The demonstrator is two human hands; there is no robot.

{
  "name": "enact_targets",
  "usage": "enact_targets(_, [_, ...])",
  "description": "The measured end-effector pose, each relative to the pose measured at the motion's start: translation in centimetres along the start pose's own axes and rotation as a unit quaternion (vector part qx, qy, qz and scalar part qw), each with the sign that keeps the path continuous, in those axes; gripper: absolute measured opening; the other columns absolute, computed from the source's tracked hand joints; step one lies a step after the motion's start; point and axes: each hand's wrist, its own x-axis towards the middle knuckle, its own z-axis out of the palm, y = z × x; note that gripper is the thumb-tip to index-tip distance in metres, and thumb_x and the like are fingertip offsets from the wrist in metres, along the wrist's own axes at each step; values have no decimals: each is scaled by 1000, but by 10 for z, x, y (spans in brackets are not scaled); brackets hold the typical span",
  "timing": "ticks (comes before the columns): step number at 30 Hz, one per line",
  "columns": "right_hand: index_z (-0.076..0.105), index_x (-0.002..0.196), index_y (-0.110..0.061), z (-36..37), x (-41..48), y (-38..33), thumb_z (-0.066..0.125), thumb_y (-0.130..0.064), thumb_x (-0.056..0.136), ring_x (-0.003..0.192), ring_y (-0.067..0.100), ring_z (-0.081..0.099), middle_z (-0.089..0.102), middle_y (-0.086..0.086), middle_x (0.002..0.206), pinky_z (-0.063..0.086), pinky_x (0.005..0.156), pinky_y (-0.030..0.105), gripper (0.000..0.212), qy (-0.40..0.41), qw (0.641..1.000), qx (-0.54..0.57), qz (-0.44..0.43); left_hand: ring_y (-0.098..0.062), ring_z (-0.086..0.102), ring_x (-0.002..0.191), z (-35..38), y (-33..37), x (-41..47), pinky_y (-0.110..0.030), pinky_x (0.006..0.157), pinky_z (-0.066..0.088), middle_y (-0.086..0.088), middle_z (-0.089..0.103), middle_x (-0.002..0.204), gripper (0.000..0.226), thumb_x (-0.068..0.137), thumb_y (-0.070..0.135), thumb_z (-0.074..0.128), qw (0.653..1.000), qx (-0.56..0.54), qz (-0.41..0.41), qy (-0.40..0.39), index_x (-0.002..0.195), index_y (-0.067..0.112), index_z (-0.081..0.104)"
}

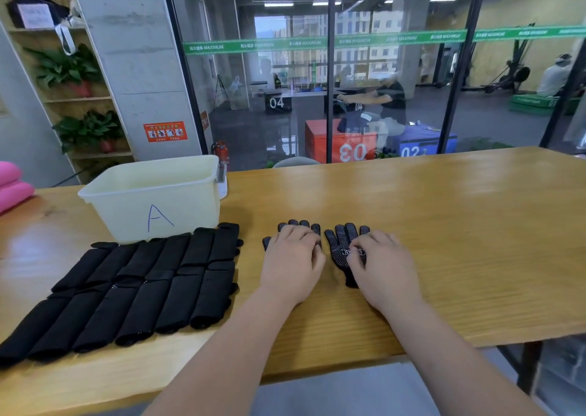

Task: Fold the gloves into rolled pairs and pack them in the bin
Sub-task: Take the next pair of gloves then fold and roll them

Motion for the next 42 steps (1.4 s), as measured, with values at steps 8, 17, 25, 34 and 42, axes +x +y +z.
enact_targets(8, [72,119,-34,-1,-2,-5,51,-41,100,113,18,54,62,-10,115,47,86,38,29,-66,997,-42,9,-15,41,133,-8,-4,-28,-37,111,39,14,55,143,42,109,46,41,995,-31,3,-91,143,32,61])
enact_targets(17, [67,98,-36,-12,-7,0,58,-55,92,107,24,57,65,-6,103,42,88,40,23,-37,984,-72,157,-14,53,120,-12,-5,-36,-35,107,42,13,63,126,33,105,41,50,997,-1,-67,-24,127,29,72])
enact_targets(25, [66,107,-26,-10,-4,5,58,-68,90,111,29,58,64,4,114,42,89,42,46,-31,974,-106,199,-13,52,128,-13,-6,-35,-33,111,37,12,61,137,37,105,41,51,995,-13,-93,-21,135,29,67])
enact_targets(34, [68,112,-32,-10,1,9,59,-65,95,116,28,58,63,2,118,42,93,42,38,-69,974,-50,211,-15,52,125,-12,-11,-33,-35,106,39,12,63,131,35,104,45,52,990,-12,-142,-18,130,29,69])
enact_targets(42, [59,104,-29,-7,3,15,71,-37,97,93,34,66,75,0,99,53,77,40,16,-10,976,80,202,-15,52,127,-15,-14,-32,-37,110,39,14,63,135,33,105,45,56,984,-11,-175,-15,132,31,68])
